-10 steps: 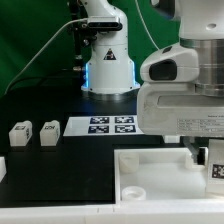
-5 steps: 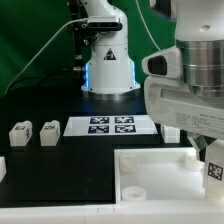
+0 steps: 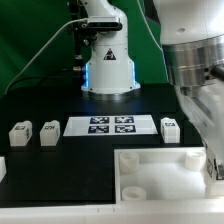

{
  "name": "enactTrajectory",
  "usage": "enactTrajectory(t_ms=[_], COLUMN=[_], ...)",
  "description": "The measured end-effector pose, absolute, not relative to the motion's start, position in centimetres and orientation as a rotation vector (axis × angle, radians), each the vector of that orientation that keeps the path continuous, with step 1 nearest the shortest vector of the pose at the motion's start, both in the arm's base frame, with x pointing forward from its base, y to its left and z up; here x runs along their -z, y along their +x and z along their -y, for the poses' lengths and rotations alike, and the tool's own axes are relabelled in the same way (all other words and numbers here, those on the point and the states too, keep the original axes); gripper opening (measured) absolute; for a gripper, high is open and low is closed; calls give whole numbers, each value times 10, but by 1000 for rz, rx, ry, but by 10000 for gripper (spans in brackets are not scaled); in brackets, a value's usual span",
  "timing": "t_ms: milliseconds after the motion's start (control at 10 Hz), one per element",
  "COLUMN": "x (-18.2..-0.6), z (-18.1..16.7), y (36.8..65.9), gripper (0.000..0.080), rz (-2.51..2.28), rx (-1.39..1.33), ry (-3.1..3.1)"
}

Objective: Assemble one leg

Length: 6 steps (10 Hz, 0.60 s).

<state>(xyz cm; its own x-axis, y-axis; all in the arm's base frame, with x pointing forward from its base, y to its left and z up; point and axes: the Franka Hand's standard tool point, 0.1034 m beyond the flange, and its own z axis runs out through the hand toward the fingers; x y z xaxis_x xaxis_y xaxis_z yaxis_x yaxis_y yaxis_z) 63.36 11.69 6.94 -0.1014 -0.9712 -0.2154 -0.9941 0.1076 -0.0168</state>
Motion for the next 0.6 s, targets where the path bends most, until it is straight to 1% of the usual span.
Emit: enactTrajectory(t_ms=[200,300,400,500,600], x=[-69,-68,-68,-68,-68], z=[-118,-118,-119,-119,-116], y=[632,632,632,631,632], gripper=[294,363,363,540,615], rz=[-2214,-2159,-2136,-1971,-1709], rx=[-195,-189,-186,-163,-122], ry=[-1956,-2014,-2038,-2191,-2387])
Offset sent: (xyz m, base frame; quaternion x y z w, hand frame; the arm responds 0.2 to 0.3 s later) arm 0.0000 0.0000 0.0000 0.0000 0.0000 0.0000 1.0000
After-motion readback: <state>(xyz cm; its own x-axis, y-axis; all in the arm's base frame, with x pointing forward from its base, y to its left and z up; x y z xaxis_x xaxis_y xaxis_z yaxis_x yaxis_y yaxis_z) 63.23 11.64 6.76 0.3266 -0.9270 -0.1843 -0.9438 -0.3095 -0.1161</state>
